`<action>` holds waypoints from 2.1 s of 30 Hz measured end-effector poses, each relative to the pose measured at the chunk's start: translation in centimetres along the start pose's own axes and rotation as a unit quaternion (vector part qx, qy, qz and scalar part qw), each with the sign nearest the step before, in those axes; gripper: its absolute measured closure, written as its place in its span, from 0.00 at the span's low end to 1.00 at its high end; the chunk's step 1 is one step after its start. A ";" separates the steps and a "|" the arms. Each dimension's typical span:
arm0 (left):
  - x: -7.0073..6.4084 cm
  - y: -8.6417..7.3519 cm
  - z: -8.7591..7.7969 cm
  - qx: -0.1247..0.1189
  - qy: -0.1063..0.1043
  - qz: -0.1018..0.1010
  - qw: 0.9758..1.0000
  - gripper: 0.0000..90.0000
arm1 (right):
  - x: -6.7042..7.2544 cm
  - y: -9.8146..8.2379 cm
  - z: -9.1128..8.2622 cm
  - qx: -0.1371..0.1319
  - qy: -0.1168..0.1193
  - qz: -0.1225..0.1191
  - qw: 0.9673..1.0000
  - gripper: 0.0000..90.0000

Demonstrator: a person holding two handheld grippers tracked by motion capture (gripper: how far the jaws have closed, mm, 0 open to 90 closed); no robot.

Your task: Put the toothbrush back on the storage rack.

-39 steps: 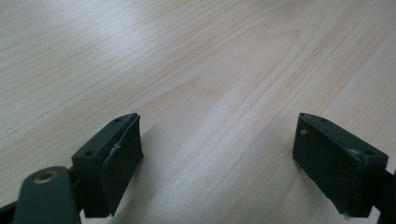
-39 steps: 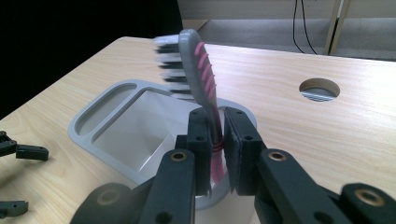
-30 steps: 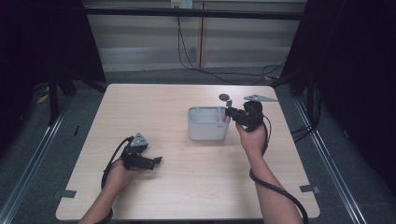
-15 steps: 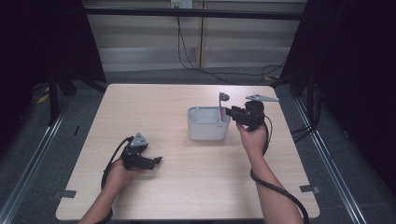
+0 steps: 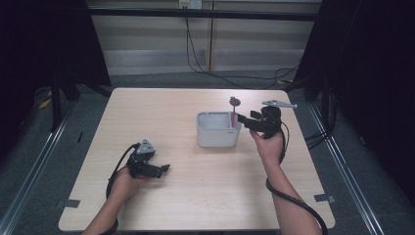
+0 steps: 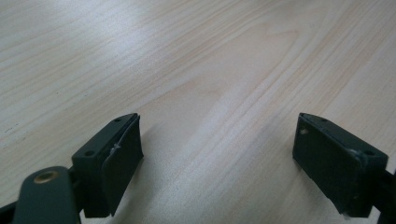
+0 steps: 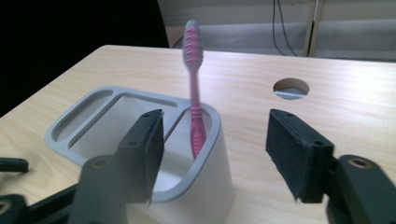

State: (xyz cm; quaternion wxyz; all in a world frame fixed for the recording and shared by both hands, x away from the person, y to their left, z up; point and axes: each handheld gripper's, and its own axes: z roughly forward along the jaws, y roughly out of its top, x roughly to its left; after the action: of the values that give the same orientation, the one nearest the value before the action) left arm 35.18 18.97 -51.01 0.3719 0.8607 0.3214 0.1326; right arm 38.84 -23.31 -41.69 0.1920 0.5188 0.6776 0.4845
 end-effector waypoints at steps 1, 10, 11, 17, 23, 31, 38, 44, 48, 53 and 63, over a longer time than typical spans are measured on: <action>0.0 0.0 0.0 0.000 0.000 0.000 1.000 0.17 | 0.0 0.0 0.0 0.000 0.000 0.000 1.000 0.39; 0.0 0.0 0.0 0.000 0.000 0.000 1.000 0.17 | -0.4 -0.6 -0.5 0.006 -0.002 0.000 1.000 0.30; 0.0 0.0 0.0 0.000 -0.001 0.000 1.000 0.17 | -0.4 -0.7 -0.6 0.006 -0.003 0.001 1.000 0.29; 0.0 0.0 0.0 0.001 -0.001 0.001 1.000 0.17 | -0.4 -0.9 -0.9 0.012 -0.002 -0.003 1.000 0.25; 0.0 0.0 0.0 0.000 0.000 0.000 1.000 0.17 | -0.2 -1.1 -1.3 0.018 0.000 -0.013 1.000 0.24; 0.0 0.0 0.0 0.001 0.000 0.002 1.000 0.17 | -0.1 -1.3 -1.8 0.022 0.006 -0.022 0.999 0.24; 0.0 0.0 0.0 0.000 0.000 -0.001 1.000 0.17 | 0.0 -1.4 -2.1 0.026 0.010 -0.026 0.999 0.24; 0.0 0.0 0.0 0.000 0.000 0.000 1.000 0.17 | 0.5 -1.5 -2.4 0.031 0.016 -0.040 0.999 0.25; 0.0 0.0 0.0 0.000 0.000 0.000 1.000 0.17 | 0.7 -1.7 -2.5 0.032 0.019 -0.046 0.998 0.25; 0.0 0.0 0.0 0.000 0.000 0.000 1.000 0.17 | 0.8 -2.0 -2.7 0.033 0.023 -0.049 0.998 0.25; 0.0 0.0 0.0 0.000 0.000 0.000 1.000 0.17 | 0.6 -2.9 -3.1 0.040 0.032 -0.056 0.997 0.24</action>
State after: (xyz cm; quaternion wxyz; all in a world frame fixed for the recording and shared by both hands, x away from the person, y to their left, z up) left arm 35.18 18.96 -51.01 0.3720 0.8605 0.3217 0.1328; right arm 34.68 -24.20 -42.63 0.1765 0.4715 0.7305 0.4614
